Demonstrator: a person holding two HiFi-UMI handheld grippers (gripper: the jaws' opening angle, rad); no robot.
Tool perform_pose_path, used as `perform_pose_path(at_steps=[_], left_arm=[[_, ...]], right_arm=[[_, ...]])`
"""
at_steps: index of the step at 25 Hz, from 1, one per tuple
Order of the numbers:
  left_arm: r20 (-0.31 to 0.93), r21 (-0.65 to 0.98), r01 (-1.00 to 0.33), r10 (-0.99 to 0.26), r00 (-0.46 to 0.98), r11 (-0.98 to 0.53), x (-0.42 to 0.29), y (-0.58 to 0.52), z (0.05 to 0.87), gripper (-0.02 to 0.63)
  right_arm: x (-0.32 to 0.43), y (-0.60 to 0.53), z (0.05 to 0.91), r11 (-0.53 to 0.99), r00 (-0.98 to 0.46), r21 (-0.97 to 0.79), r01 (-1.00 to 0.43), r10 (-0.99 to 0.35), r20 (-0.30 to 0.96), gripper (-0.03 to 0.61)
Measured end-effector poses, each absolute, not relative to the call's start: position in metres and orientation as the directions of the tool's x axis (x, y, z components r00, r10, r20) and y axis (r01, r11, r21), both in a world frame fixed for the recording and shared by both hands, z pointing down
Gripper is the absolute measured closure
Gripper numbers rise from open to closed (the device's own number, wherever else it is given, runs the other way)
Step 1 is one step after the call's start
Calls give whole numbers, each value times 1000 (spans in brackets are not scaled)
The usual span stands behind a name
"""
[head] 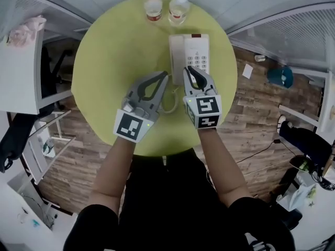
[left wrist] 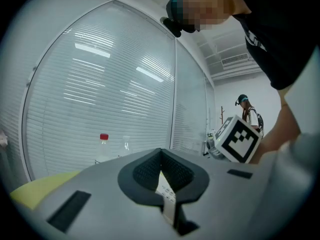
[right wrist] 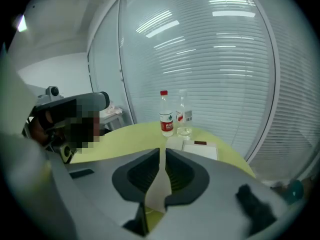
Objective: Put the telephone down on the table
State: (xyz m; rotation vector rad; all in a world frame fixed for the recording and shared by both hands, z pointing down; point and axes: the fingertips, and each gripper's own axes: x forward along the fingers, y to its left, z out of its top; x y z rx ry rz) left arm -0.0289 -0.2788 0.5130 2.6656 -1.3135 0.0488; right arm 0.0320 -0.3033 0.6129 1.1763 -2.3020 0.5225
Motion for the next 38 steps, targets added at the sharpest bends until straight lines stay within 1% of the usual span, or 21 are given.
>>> perform_pose_path(at_steps=[4, 5, 6, 7, 14, 16, 20, 26, 38], left_arm=[[104, 144, -775, -769, 631, -616, -33, -285, 530, 601], [104, 146, -771, -765, 635, -620, -33, -287, 533, 601], [105, 147, -767, -761, 640, -624, -34, -288, 537, 601], [108, 149, -764, -758, 644, -628, -34, -290, 540, 601], [123, 148, -761, -752, 648, -631, -40, -298, 553, 601], [121, 151, -761, -752, 647, -631, -42, -300, 555, 601], [126, 153, -762, -752, 647, -629, -44, -303, 559, 601], [123, 149, -763, -754, 646, -629, -48, -305, 561, 601], [111, 159, -769, -763, 637, -619, -56, -303, 554, 601]], right_arm=[[30, -308, 639, 501, -438, -100, -860, -622, 649, 550], [30, -309, 645, 488, -421, -97, -868, -617, 665, 527], [30, -310, 651, 475, -407, -98, -875, -610, 680, 484], [29, -311, 656, 464, -396, -102, -880, -599, 696, 464], [21, -316, 686, 430, -362, -137, -893, -501, 786, 379], [18, -317, 694, 427, -353, -142, -893, -469, 810, 366], [16, -320, 707, 420, -327, -136, -897, -425, 844, 353], [14, -328, 718, 416, -291, -108, -903, -407, 866, 351], [15, -332, 720, 332, -252, -97, -938, -461, 851, 356]])
